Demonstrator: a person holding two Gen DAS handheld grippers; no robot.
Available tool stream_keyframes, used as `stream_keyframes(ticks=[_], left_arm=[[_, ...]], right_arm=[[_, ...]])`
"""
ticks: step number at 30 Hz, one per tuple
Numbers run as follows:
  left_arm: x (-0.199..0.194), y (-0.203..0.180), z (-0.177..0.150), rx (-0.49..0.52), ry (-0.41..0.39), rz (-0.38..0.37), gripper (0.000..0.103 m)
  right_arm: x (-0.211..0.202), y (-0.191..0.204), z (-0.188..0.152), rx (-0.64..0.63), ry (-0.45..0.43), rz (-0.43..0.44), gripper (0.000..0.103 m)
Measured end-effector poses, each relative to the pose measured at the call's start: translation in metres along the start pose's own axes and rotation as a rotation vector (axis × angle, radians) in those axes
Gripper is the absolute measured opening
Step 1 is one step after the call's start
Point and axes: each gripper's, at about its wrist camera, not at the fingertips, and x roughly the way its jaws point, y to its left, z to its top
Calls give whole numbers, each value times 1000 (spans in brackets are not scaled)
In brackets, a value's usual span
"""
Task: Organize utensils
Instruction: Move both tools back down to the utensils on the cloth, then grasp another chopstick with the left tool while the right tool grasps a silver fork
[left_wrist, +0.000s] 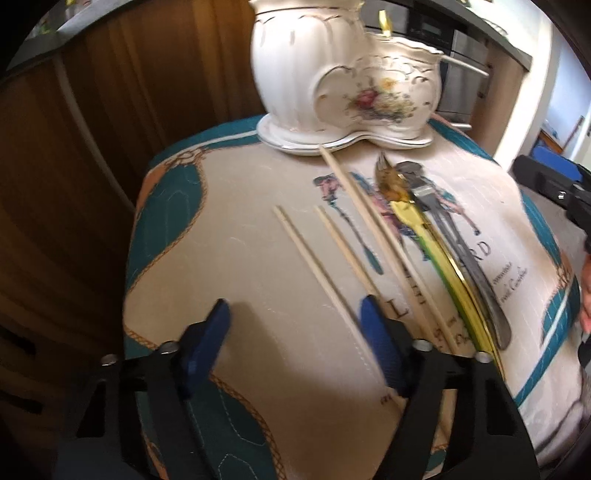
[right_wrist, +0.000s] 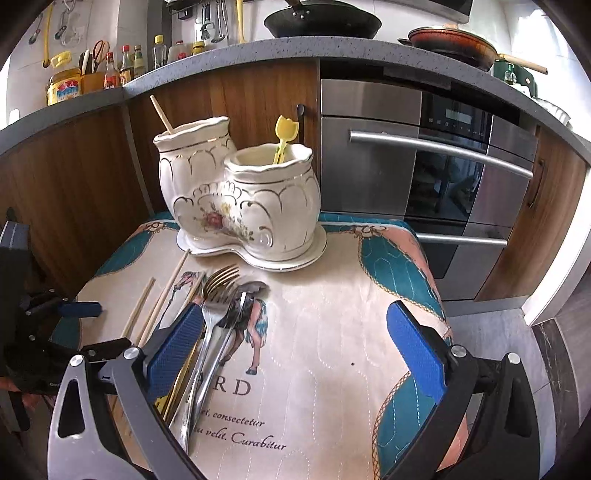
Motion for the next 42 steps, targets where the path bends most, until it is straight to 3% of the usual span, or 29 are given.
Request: stream_keyframes(ticks=[2, 5, 12, 14, 20, 22, 24, 26, 27, 33, 42], left_arm=[[0, -1, 2, 21, 0, -16, 38], [1, -1, 4, 50, 8, -18, 12], [-3, 17, 6, 67, 15, -40, 9], [-6, 18, 3, 83, 20, -55, 9], [-12, 20, -3, 134, 34, -86, 9], [-11, 23, -3, 120, 31, -78, 9], [-10, 24, -4, 113, 26, -72, 11], [-10, 24, -3, 98, 13, -74, 23], [-10, 25, -3, 93, 8, -71, 24], [-8, 25, -3, 76, -16, -56, 24], [-6, 21, 0, 74, -22, -56, 21]], right_arm=[[0, 1, -1, -1, 4, 6, 98], [0, 3, -1, -10, 17, 23, 98], [4, 12, -5, -36, 73, 81, 98], [9, 20, -7, -56, 98, 92, 94], [31, 40, -12, -85, 197, 143, 58], [37, 44, -13, -79, 220, 153, 39], [43, 47, -14, -65, 236, 160, 33], [46, 48, -13, -55, 245, 166, 26], [47, 49, -13, -52, 247, 165, 22], [54, 58, -13, -64, 275, 150, 13], [75, 76, -5, -129, 334, 87, 13]])
